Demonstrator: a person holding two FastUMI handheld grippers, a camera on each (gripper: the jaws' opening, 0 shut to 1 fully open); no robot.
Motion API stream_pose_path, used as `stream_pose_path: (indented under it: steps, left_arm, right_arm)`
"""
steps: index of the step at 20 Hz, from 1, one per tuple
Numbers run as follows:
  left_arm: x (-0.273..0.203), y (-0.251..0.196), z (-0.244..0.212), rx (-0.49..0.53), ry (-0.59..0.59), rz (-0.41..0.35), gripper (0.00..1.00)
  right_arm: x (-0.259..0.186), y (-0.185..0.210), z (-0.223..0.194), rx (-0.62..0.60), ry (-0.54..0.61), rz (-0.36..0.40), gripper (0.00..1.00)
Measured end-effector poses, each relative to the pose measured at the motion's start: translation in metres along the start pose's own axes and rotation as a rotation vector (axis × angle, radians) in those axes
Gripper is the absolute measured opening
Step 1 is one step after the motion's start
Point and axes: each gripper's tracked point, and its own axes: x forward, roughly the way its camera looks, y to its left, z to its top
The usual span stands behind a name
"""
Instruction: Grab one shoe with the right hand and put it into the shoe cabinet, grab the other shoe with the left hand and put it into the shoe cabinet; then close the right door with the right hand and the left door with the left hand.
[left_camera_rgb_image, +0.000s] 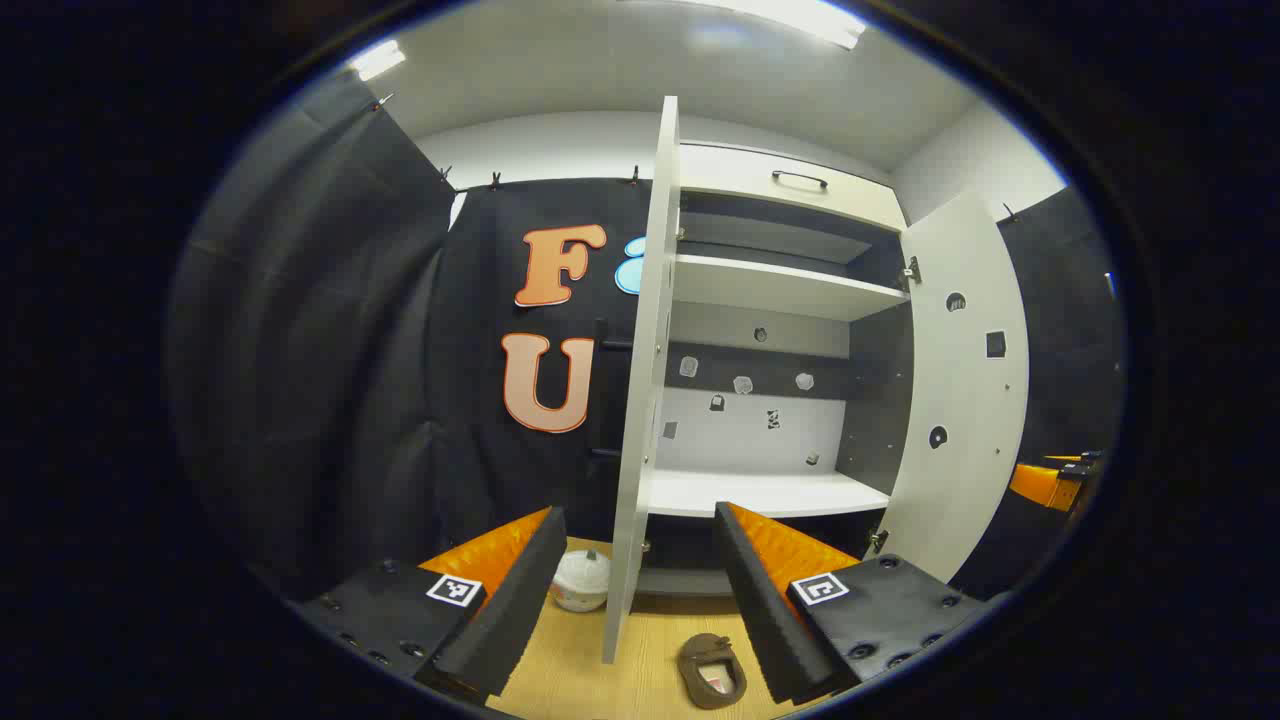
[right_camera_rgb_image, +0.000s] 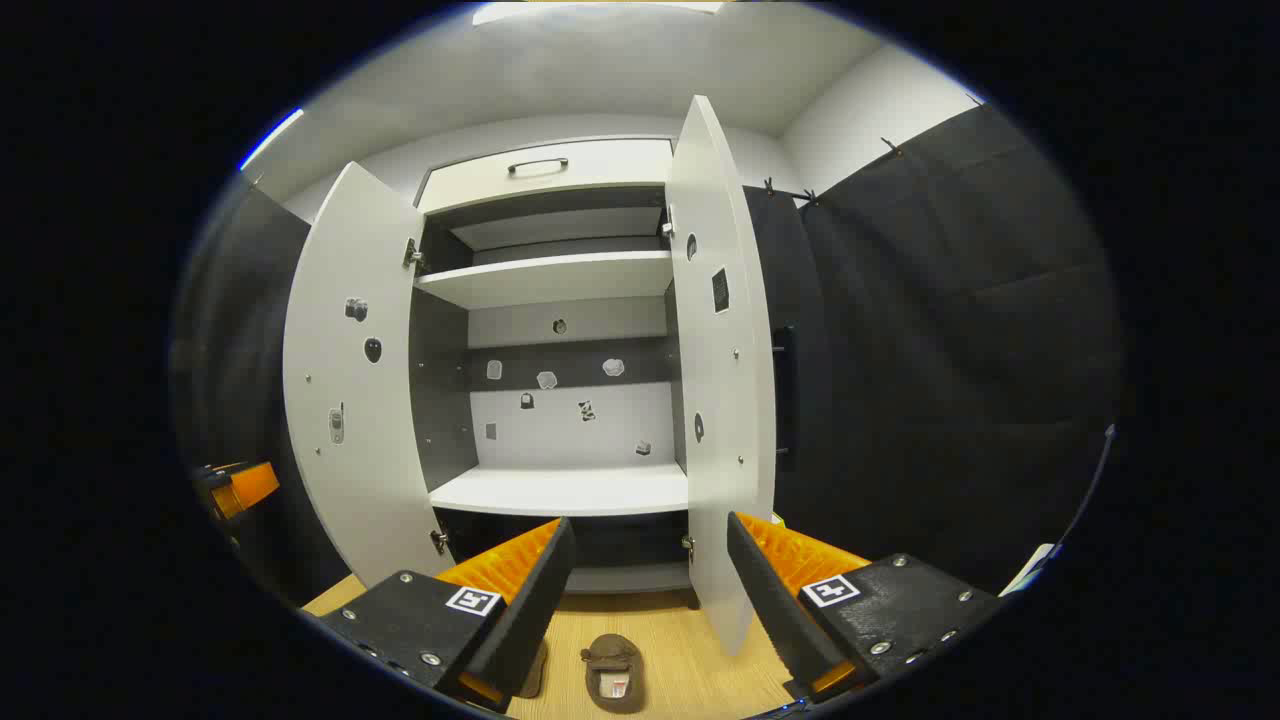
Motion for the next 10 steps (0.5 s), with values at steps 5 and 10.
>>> stream_pose_path:
  steps: [5, 10]
  left_arm:
    - [0.0025, 0.0021, -0.0016, 0.01, 0.006, 0.005, 0.94]
    - [0.0039, -0.0012, -0.0019, 0.01, 0.006, -0.005, 0.96]
  right_arm:
    - [-0.0015, -0.0035, -0.0002, -0.011, 0.01, -0.008, 0.93]
    - [0.002, 0.0014, 0.0011, -0.029, 0.017, -0.002, 0.94]
